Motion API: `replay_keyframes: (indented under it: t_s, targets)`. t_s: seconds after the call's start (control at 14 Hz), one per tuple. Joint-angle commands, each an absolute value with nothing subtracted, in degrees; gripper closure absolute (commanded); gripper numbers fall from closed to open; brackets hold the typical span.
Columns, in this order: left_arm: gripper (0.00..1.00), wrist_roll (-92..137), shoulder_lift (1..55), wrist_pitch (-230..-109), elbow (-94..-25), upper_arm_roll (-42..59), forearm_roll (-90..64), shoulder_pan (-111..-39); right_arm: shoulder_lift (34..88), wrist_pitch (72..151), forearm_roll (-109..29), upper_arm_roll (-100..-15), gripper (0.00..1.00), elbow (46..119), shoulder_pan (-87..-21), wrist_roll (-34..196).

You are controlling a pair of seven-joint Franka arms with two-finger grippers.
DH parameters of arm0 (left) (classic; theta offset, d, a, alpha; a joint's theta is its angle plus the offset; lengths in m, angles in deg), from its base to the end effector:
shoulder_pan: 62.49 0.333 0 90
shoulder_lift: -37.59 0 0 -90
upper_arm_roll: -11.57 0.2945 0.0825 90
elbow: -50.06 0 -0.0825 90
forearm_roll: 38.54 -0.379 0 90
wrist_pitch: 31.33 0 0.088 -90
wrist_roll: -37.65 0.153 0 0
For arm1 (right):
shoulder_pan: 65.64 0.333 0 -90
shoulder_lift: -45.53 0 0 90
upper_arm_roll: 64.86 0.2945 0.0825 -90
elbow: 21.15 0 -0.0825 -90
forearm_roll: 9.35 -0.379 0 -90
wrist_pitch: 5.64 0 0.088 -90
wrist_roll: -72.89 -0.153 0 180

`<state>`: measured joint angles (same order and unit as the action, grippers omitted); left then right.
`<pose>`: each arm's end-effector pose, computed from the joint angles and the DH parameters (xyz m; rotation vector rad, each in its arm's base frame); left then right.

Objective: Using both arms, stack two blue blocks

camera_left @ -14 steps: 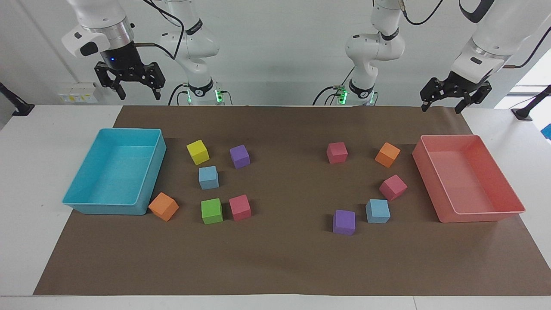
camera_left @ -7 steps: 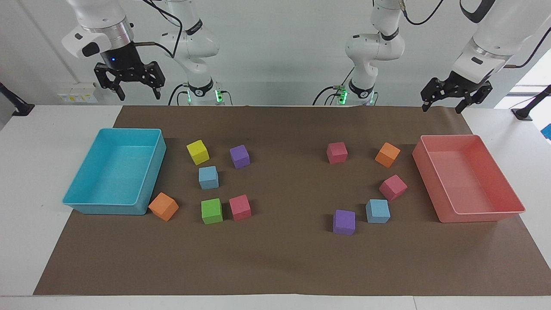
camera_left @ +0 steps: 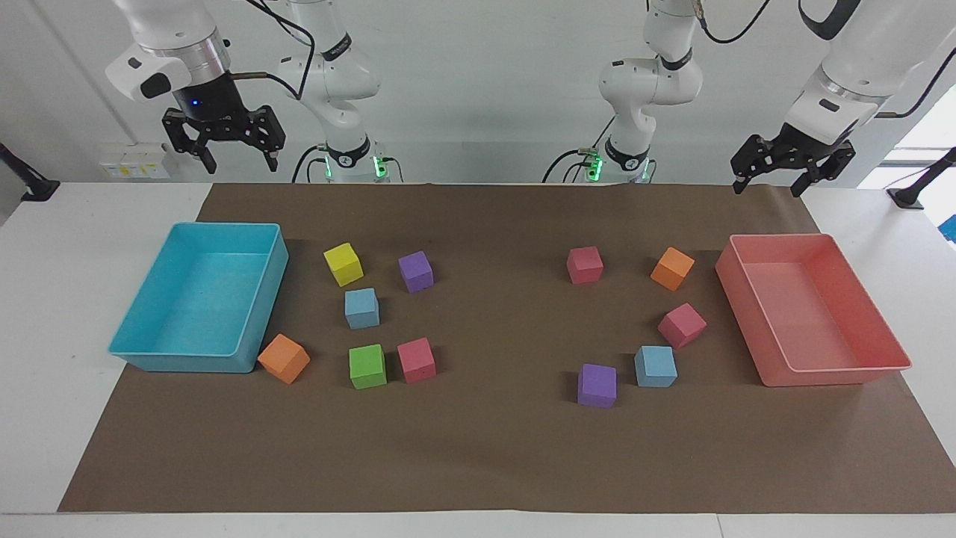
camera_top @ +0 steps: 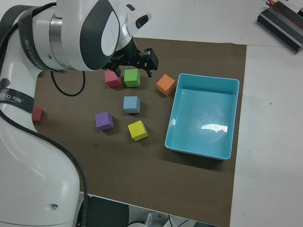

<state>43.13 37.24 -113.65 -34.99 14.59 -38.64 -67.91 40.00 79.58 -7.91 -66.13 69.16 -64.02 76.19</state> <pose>0.5346 -0.0222 0.5821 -3.1324 0.2154 0.0845 0.5129 -0.0014 0.5984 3.1170 0.0960 0.0110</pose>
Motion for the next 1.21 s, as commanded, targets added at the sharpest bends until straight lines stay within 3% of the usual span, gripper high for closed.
replay_keyframes:
  t_s: [0.0, 0.5, 0.93, 1.14]
  targets:
    - [0.0, 42.7, 38.5, -114.2, -36.6, 14.1, -38.2, -67.0, 37.7, 80.2, -8.7, -65.8, 0.0, 73.5, -64.1, 77.6]
    - [0.0, 42.7, 38.6, -114.2, -36.6, 14.1, -38.2, -67.0, 40.2, 93.1, -11.4, -65.7, 0.0, 82.8, -62.4, 77.4]
    - [0.0, 42.7, 38.5, -114.2, -36.6, 14.1, -38.2, -67.0, 48.9, 102.8, -11.3, -65.7, 0.0, 86.6, -59.1, 77.4]
    - [0.0, 42.7, 38.5, -114.2, -36.6, 14.1, -38.2, -67.0, 49.8, 109.6, -11.4, -65.7, 0.0, 90.7, -57.0, 77.3]
